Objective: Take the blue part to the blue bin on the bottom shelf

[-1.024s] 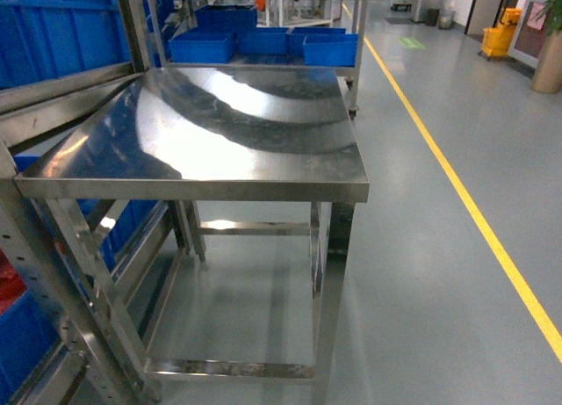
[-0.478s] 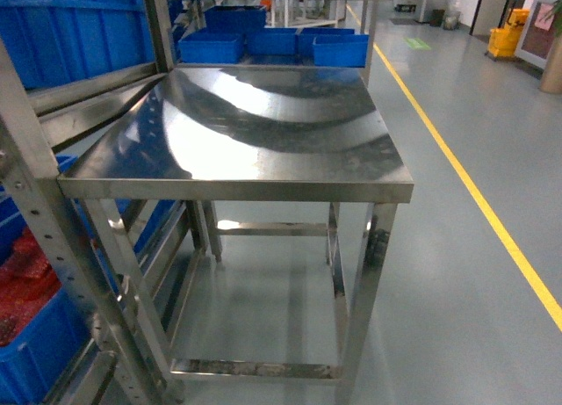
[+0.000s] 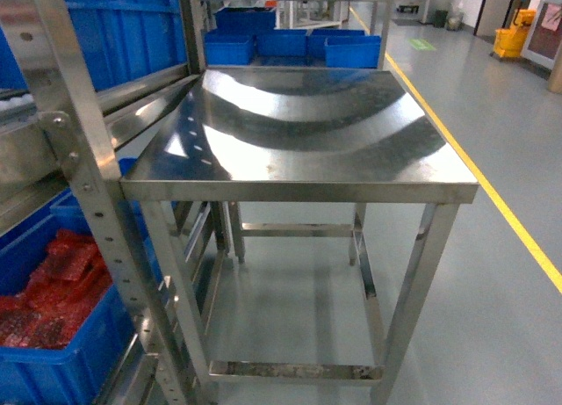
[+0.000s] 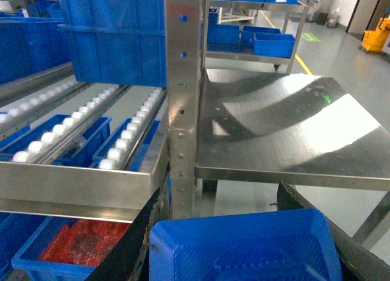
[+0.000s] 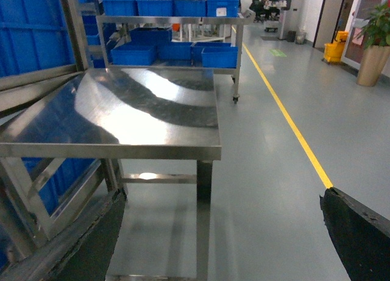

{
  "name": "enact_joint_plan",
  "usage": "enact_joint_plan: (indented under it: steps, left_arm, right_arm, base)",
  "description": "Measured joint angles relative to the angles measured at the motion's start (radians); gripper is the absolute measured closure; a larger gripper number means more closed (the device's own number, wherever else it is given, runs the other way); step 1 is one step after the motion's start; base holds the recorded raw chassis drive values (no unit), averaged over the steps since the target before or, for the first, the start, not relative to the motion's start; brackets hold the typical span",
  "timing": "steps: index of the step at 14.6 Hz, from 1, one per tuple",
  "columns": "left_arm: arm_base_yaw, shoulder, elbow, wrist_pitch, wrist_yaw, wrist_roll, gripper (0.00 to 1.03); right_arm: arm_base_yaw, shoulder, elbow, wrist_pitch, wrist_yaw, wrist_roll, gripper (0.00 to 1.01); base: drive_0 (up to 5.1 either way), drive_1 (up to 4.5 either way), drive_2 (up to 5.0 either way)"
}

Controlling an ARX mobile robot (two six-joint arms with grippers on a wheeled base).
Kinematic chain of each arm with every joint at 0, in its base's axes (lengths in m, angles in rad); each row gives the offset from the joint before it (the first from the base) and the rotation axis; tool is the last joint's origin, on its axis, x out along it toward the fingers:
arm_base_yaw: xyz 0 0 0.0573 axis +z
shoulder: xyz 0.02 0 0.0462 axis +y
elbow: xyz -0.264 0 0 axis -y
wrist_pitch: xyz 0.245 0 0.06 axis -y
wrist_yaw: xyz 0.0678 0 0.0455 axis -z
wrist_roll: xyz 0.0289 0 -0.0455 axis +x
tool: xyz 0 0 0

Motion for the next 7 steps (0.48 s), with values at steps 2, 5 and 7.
enact_joint_plan:
  steps: [2,5,7]
  left_arm:
    - [0.002,0.002,0.000,-0.003,-0.004,0.000,0.59]
    - [0.002,0.001,0.000,-0.003,-0.003,0.000,0.59]
    - [0.002,0.001,0.000,-0.002,-0.004,0.000,0.59]
  right_arm:
    - [0.000,0.000,0.000,-0.002,0.000,0.000,0.03]
    - [0.000,0.000,0.000,0.001,0.000,0.000,0.03]
    - [0.000,0.000,0.000,-0.001,0.000,0.000,0.03]
  base:
    - [-4.9,2.36,2.4]
    - [-4.8,2.46,2.5]
    - [-5.0,2.34,2.3]
